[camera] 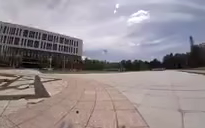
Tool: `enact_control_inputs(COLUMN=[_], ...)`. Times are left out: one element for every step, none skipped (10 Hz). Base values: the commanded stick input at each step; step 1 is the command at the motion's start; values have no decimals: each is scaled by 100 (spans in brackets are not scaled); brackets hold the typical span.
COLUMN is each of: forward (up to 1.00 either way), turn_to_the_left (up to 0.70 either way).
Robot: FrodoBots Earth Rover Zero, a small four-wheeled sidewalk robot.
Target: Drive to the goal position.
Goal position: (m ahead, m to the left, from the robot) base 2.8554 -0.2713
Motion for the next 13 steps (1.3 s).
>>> enact_control_inputs(forward=[70, 70, 70, 70, 70, 70, 70, 70, 70, 70, 70, 70, 70], turn_to_the_left=[-35, -14, 0, 0, 0, 0, 0, 0, 0, 0, 0, 0, 0])
